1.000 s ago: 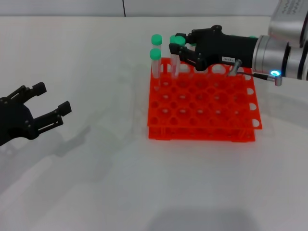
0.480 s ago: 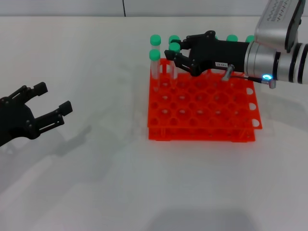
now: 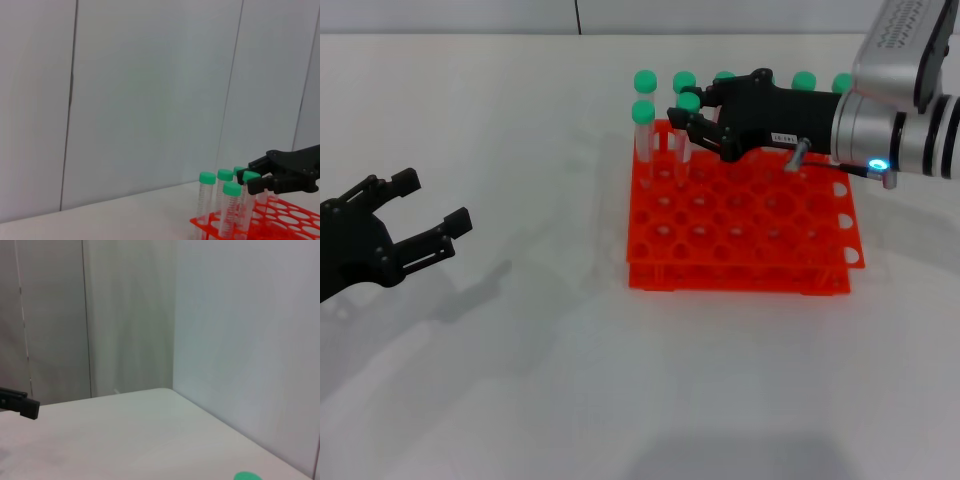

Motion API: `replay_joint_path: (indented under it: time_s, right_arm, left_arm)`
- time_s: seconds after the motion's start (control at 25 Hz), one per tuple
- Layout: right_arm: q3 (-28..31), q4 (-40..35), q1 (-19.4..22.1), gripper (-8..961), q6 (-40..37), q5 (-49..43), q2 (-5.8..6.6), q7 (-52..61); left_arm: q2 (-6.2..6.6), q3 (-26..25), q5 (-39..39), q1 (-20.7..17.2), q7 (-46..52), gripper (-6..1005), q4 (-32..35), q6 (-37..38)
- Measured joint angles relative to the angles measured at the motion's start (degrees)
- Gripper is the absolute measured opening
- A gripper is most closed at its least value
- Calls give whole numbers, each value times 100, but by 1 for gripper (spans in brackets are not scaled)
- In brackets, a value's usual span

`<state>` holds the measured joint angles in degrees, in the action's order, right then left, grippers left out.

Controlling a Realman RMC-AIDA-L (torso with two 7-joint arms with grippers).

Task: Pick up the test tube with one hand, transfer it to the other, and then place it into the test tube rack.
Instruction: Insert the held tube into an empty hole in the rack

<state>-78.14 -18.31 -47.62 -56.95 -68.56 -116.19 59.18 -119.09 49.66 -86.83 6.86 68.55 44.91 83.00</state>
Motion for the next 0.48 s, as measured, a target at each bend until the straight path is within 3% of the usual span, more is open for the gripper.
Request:
replay_joint_path:
  time_s: [0.48]
  right_arm:
    - [-75, -21, 23, 361, 32, -38, 0, 161]
  left_arm:
    - [0, 10, 0, 22, 6, 881, 0, 33]
